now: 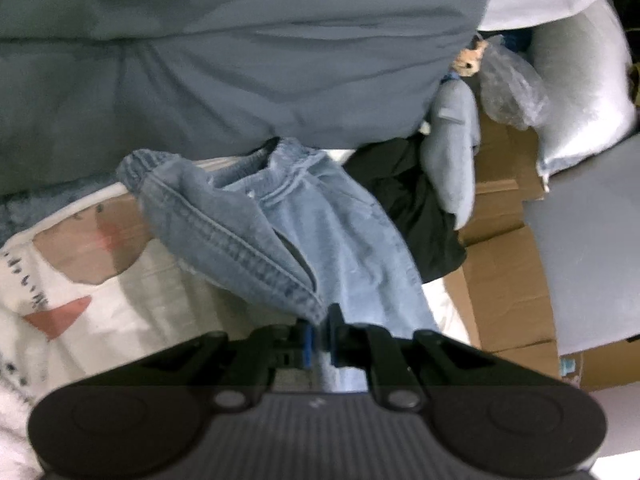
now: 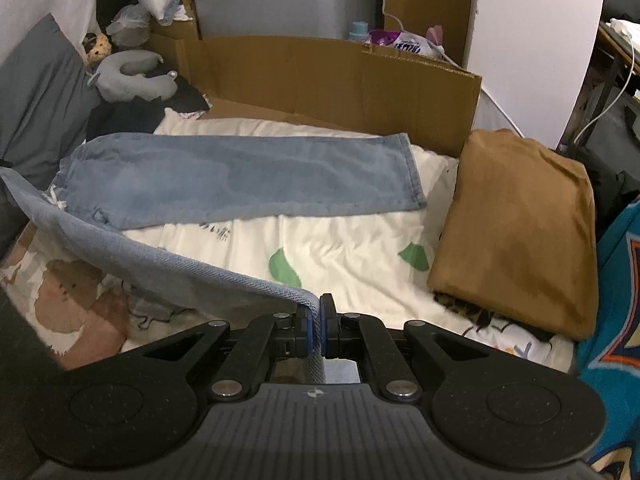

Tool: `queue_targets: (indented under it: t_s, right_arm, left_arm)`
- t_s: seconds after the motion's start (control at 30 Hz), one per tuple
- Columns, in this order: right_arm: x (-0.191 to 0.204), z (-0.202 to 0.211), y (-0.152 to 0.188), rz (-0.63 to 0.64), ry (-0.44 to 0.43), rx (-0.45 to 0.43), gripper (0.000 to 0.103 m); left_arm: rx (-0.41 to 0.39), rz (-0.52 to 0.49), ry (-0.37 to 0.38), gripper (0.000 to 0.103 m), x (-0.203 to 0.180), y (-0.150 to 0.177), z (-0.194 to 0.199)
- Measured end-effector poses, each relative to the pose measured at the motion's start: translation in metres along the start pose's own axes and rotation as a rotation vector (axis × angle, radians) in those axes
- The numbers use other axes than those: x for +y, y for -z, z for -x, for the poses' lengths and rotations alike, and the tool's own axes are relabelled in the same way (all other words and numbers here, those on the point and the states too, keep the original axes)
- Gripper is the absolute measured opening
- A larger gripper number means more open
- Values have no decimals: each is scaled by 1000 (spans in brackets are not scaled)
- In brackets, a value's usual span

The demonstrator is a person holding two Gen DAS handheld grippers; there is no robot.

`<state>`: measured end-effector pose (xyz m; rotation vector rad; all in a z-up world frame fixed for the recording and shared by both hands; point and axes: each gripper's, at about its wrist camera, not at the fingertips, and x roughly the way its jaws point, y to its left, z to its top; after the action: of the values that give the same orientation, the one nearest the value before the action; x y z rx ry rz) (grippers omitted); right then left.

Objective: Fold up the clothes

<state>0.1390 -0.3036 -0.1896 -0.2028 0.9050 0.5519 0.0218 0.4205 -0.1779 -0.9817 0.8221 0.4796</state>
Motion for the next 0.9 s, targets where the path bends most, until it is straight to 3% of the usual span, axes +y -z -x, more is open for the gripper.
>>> queue_targets:
  t_s: [0.4,0.9]
  right_arm:
    - [-22,-49,-78,44,28,5,1]
    - [-43,-172,-154,98,28,71,1]
  left_arm:
    - [8,-18,30,8,-42,-26,-46]
    - [-5,-30,-23,8,-83,-48,-152]
